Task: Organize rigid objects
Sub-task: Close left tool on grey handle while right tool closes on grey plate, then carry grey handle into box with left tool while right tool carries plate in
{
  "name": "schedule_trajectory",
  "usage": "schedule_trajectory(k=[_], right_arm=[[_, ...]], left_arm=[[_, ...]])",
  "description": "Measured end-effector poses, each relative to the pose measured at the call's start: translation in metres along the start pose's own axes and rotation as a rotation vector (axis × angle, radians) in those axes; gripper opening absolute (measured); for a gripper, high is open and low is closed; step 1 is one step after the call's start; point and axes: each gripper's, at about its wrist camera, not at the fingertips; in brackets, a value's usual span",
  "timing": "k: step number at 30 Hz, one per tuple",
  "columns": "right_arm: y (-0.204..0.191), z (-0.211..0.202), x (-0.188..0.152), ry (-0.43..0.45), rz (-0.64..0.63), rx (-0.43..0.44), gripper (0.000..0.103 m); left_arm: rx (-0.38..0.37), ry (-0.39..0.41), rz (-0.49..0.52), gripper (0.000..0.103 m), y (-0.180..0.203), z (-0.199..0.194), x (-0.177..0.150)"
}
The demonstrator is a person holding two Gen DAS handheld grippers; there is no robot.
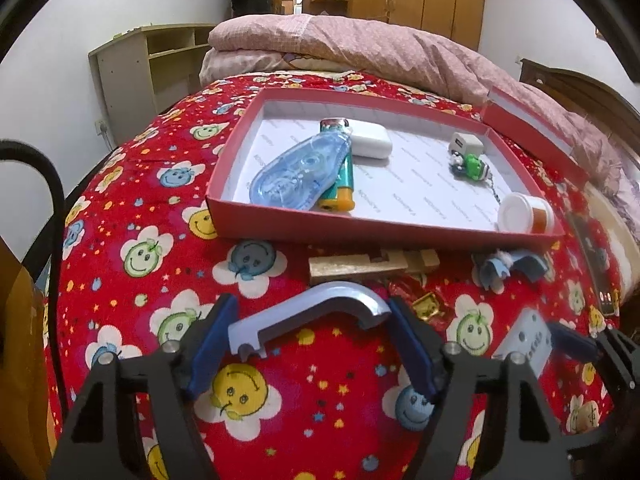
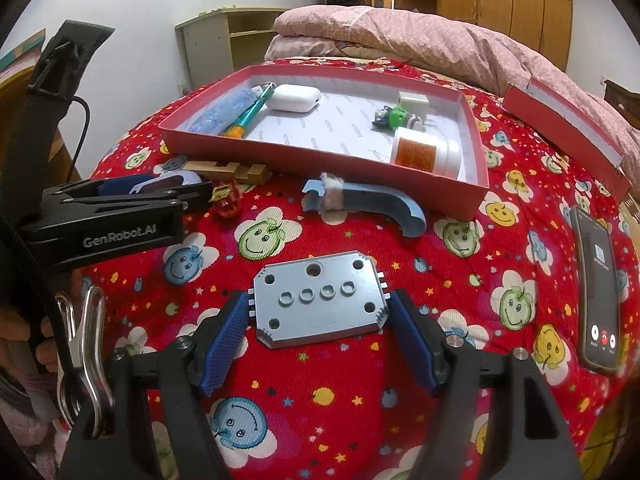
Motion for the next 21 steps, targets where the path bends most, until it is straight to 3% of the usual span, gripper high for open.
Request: schedule_trajectory(k=[21], right_arm=[[0.002, -0.005, 0.003, 0.014, 0.046, 0.034, 0.072]], left_arm=[[-0.021, 0.039, 0.036, 0.079, -0.009, -0.036, -0.008]])
Point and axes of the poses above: each gripper's, at about its wrist camera, not at the fingertips, and z roughly the way its jaws point, y to its right, x to its top, and after that the axes turned 2 degrees about z, right-handed
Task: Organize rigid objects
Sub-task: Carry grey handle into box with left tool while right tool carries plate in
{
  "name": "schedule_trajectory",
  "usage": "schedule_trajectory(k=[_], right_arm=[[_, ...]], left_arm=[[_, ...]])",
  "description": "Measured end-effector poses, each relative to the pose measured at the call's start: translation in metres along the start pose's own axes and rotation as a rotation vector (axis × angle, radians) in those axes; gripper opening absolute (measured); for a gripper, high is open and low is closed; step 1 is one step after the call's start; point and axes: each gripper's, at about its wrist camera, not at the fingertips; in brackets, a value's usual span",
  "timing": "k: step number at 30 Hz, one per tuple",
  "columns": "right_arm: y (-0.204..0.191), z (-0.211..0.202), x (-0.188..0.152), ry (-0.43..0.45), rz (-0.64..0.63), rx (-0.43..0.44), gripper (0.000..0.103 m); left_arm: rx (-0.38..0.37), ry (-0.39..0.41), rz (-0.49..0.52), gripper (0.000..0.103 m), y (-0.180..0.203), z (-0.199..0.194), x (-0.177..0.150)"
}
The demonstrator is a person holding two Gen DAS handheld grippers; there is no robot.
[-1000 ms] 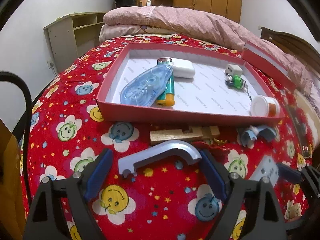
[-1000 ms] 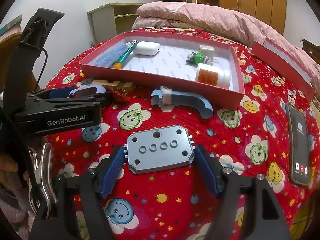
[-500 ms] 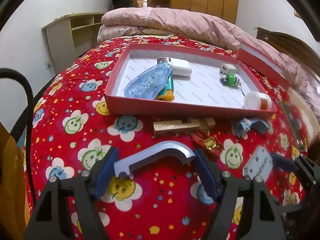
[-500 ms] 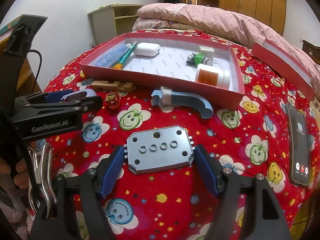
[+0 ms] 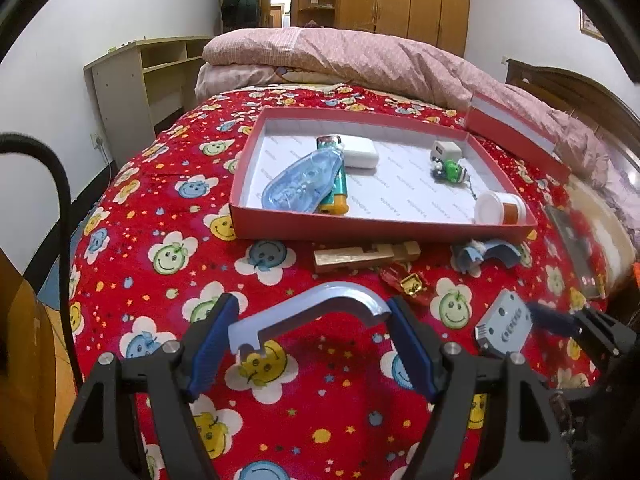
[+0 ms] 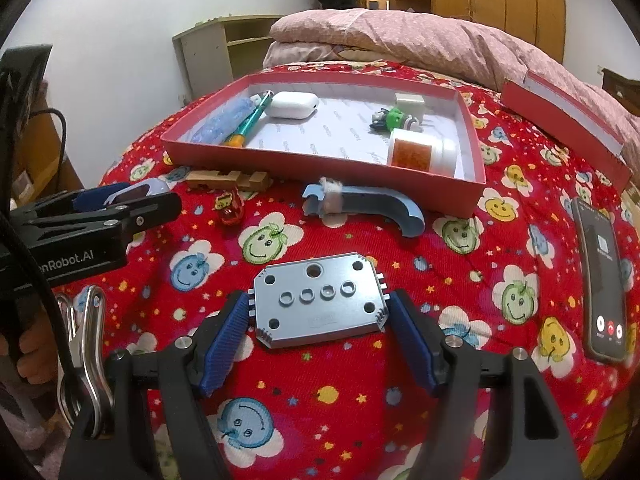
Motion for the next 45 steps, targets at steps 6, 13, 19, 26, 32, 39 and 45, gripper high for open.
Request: schedule_trajectory(k=[6, 13, 19, 26, 32, 39, 45], right_arm=[[-0.011, -0.011, 0.001, 0.041, -0.034, 0.011, 0.072], [-0.015, -0.018, 0.001, 0.048, -0.028, 0.034, 0.072], [-0.010, -0.025, -0.001, 0.046, 0.008, 0.050, 0.072], [-0.002, -0.030, -0.001, 0.048, 0.050, 0.044, 0.072], [0.005, -0.035, 0.004, 0.061, 0.058, 0.022, 0.072], [0.014, -0.039, 0.022, 0.058, 0.070, 0.041, 0.072], [0.025, -0.040, 0.046, 0.067, 0.079, 0.044, 0.072]], left_arm=[[-0.003, 0.010, -0.008, 0.079, -0.004, -0.008, 0.003], [-0.006, 0.025, -0.001, 0.079, -0.002, -0.019, 0.007], [-0.015, 0.022, -0.013, 0.079, -0.003, -0.022, 0.007], [-0.027, 0.021, -0.022, 0.079, -0.003, -0.024, 0.009], [-0.036, 0.022, -0.023, 0.079, 0.000, -0.022, 0.020], [-0.042, 0.031, 0.008, 0.079, 0.010, -0.015, 0.041], [-0.038, 0.043, 0.036, 0.079, 0.018, -0.004, 0.065]])
Point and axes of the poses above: each gripper's, at about its wrist camera, not at the fingertips, and z roughly the way its jaws point, y to its right, x to its top, and after that the axes turned 2 degrees about z, right-handed
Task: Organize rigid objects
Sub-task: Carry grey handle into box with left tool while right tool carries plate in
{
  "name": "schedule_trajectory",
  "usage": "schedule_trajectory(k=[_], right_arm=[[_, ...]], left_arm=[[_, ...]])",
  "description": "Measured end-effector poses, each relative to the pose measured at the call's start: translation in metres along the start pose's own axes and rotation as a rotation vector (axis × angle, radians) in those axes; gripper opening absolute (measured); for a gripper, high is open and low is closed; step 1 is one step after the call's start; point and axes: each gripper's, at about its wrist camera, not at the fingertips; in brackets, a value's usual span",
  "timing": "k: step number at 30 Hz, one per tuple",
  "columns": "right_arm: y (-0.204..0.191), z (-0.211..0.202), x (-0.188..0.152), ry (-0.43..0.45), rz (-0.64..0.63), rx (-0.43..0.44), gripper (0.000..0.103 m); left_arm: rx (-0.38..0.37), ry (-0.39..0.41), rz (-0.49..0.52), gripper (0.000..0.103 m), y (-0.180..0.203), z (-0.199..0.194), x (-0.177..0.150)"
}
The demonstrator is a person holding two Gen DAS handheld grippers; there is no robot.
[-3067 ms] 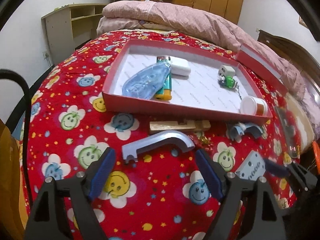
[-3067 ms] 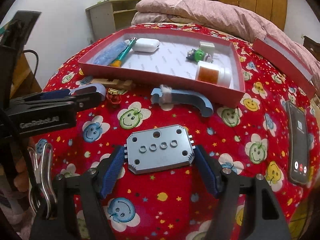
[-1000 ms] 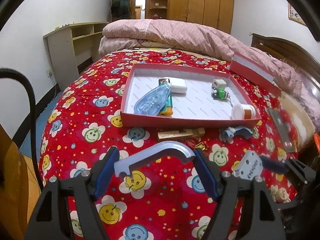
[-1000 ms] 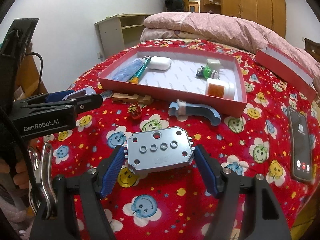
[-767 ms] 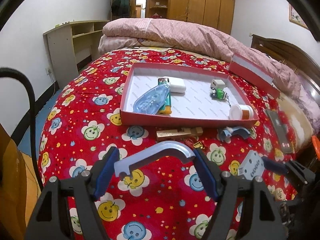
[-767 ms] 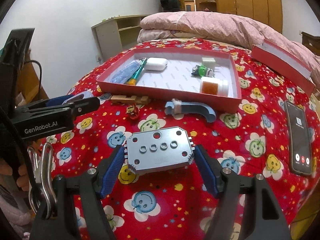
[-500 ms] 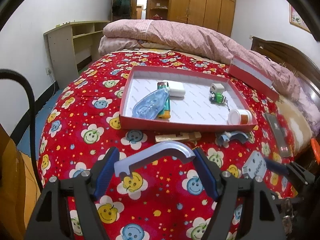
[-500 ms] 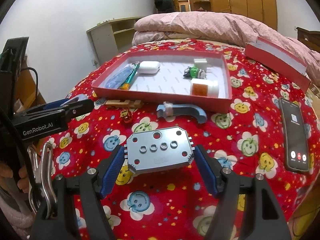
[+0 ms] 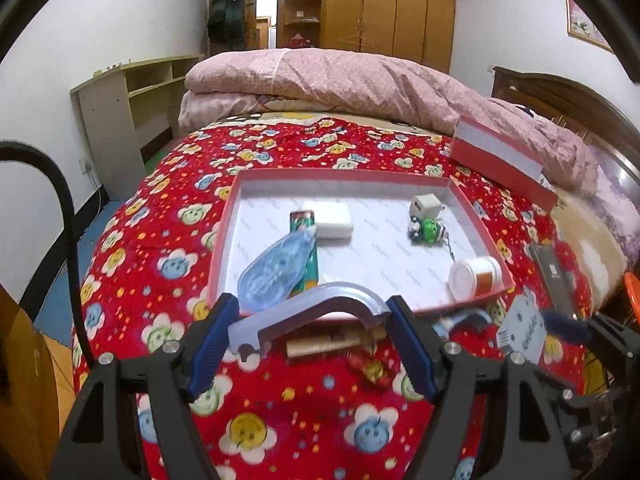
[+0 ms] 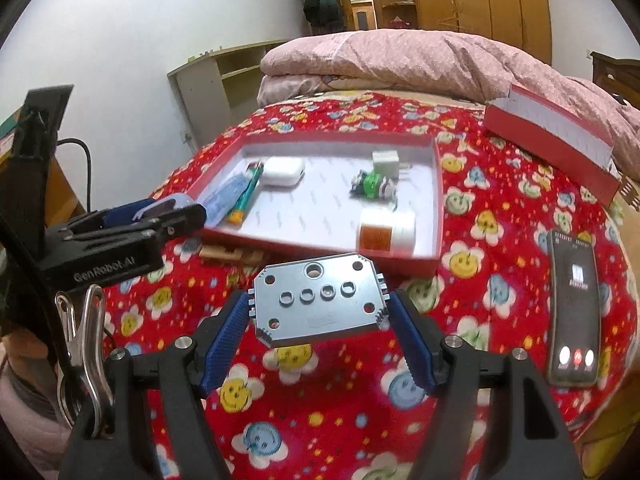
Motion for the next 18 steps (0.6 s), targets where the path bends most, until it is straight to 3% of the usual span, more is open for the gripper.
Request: schedule_trajectory(k=[4, 10, 18], right_arm=[[0.004, 0.006, 0.020, 0.001, -0.012, -0.017, 0.072], [0.010, 0.021, 0.045, -0.001, -0.016, -0.039, 0.072], [0.024, 0.049, 0.063, -0.023, 0.000, -0.064, 0.072]], left_arm=[[-0.016, -0.014, 0.010, 0.079, 0.005, 0.015, 0.011], [0.043, -0.024, 0.018, 0.079, 0.008, 0.040, 0.015], [0.059, -0.069, -0.019, 0.079, 0.000, 0.069, 0.014]])
Point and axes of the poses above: each gripper's, at about its wrist camera, not at the fingertips, and z roughly the way its jaws point, y to its right, x to its top, and after that the axes turned 2 degrees about z, right-handed
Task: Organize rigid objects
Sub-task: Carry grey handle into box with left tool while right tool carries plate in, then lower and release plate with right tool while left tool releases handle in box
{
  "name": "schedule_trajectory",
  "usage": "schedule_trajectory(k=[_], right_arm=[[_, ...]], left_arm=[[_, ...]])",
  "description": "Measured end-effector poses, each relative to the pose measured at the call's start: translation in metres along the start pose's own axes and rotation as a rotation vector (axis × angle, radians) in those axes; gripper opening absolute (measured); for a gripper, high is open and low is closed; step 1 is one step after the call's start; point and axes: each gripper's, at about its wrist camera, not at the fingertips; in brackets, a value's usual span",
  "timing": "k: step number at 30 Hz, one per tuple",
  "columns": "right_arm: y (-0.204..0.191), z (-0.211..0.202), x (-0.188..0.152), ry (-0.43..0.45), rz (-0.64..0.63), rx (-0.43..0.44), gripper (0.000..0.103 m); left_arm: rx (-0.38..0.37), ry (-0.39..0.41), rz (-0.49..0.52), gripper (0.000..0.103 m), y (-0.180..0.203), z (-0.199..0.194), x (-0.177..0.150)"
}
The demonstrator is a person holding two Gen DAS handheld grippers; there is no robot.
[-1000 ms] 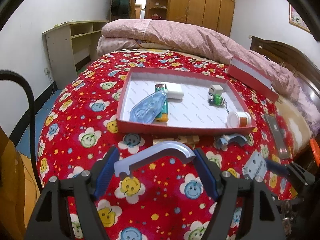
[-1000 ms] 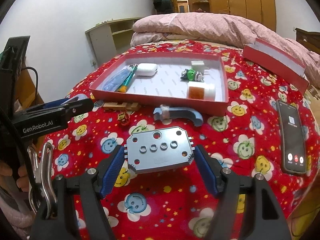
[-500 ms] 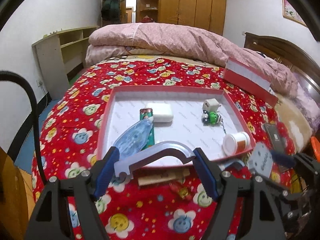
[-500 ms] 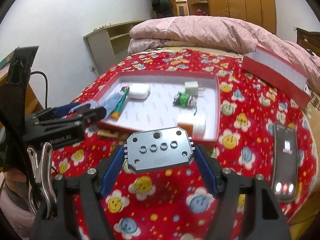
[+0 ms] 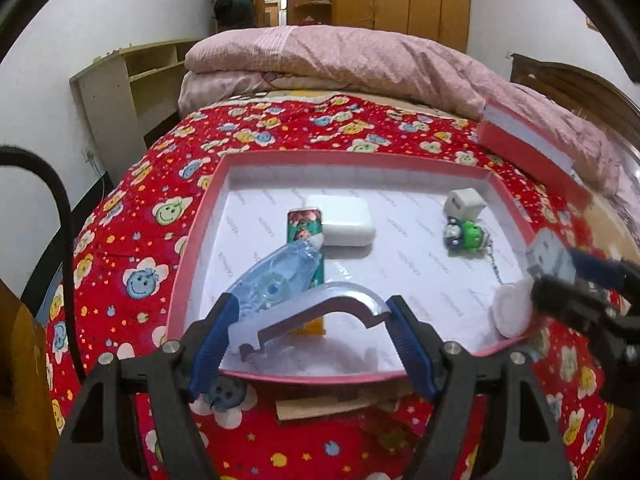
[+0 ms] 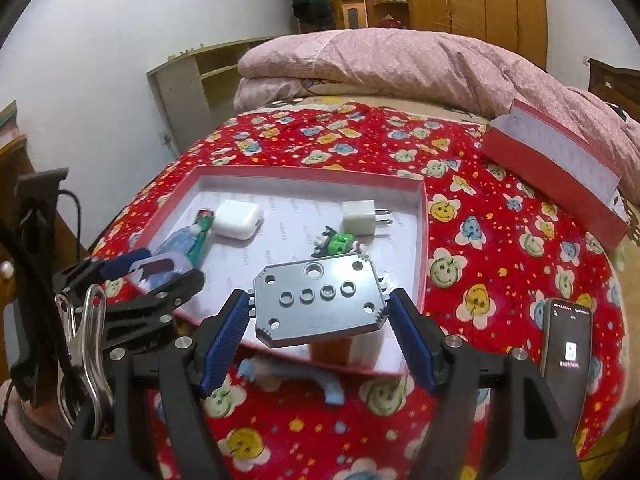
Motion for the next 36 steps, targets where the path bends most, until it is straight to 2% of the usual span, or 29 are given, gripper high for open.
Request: schedule_trajectory(k=[5, 21, 28, 32, 36], right_arm=[[0.007, 0.017, 0.007, -0.013, 0.006, -0.035, 0.072], [0.012, 0.055, 0.015, -0.026, 0.014, -0.095, 0.072], [0.014, 0.064, 0.024, -0.026, 0.016, -0.090, 0.072], [0.016, 0.072, 0.026, -0.048, 0.035, -0.065, 0.072], [0.013, 0.074, 0.025, -0.046, 0.012, -0.078, 0.072]], left_arm=[[0.041, 0.012, 0.019, 0.079, -0.001, 0.009, 0.001], [0.078, 0.022, 0.022, 0.082, -0.003, 0.024, 0.007], [0.102, 0.007, 0.025, 0.088, -0.004, 0.032, 0.009], [0.092, 0.009, 0.022, 0.089, -0.004, 0.032, 0.010], [0.099, 0.008, 0.035, 0.089, -0.002, 0.033, 0.009]])
Point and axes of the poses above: each gripper's, at about its wrist camera, not at the fingertips, and z roughly the way its jaws point, y to its right, x to its top, and after that the axes turned 2 degrees about z, right-handed
